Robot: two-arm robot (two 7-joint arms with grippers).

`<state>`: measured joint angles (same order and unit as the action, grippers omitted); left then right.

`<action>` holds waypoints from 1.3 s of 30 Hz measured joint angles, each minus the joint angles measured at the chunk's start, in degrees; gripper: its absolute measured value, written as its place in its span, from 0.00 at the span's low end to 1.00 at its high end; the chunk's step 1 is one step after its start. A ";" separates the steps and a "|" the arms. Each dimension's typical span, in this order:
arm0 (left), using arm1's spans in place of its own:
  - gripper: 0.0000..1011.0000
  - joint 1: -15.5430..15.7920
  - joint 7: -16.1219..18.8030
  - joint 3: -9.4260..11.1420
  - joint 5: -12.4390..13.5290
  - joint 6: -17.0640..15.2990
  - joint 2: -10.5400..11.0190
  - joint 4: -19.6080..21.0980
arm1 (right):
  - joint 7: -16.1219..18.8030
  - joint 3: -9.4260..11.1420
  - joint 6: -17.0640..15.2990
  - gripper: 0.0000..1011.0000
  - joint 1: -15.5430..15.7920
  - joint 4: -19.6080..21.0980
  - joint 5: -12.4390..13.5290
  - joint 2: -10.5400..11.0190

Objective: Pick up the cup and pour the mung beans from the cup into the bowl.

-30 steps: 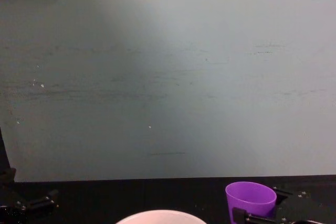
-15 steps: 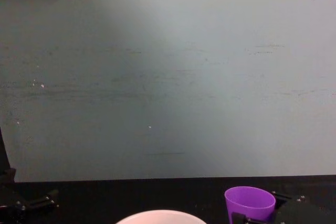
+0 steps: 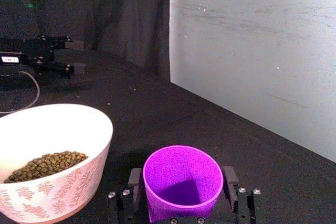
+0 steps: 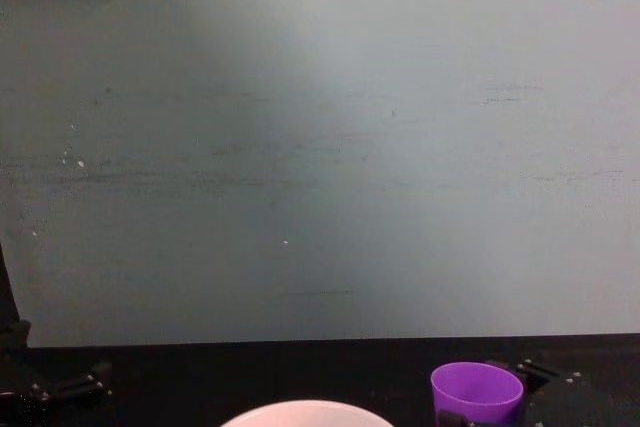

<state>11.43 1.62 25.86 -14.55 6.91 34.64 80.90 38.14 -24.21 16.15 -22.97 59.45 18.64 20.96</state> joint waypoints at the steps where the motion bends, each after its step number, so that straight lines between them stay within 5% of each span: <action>1: 0.99 0.00 0.00 0.00 0.00 0.00 0.00 0.00 | -0.01 0.01 0.03 0.96 0.01 0.01 -0.01 0.00; 6: 0.99 0.00 0.00 0.00 0.00 0.00 0.00 0.00 | -0.51 0.18 0.06 0.99 0.43 1.42 -0.13 0.37; 17: 0.99 0.00 0.00 0.00 0.00 0.00 0.00 0.00 | -6.58 3.33 -5.64 0.99 4.70 16.60 -0.33 4.10; 24: 0.99 0.00 0.00 0.00 0.00 0.00 0.00 0.00 | -19.35 8.59 -11.13 0.99 10.07 25.46 -1.56 2.46; 30: 0.99 0.00 0.00 0.00 0.00 0.00 0.00 0.00 | -29.41 11.32 -10.77 0.99 12.78 26.54 -6.39 -0.68; 39: 0.99 0.00 0.00 0.00 0.00 0.00 0.00 0.00 | -34.05 13.13 -8.98 0.99 13.26 23.96 -10.27 -2.80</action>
<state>11.43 1.62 25.87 -14.55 6.91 34.64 80.90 4.09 -11.08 7.18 -9.70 83.40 8.37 18.15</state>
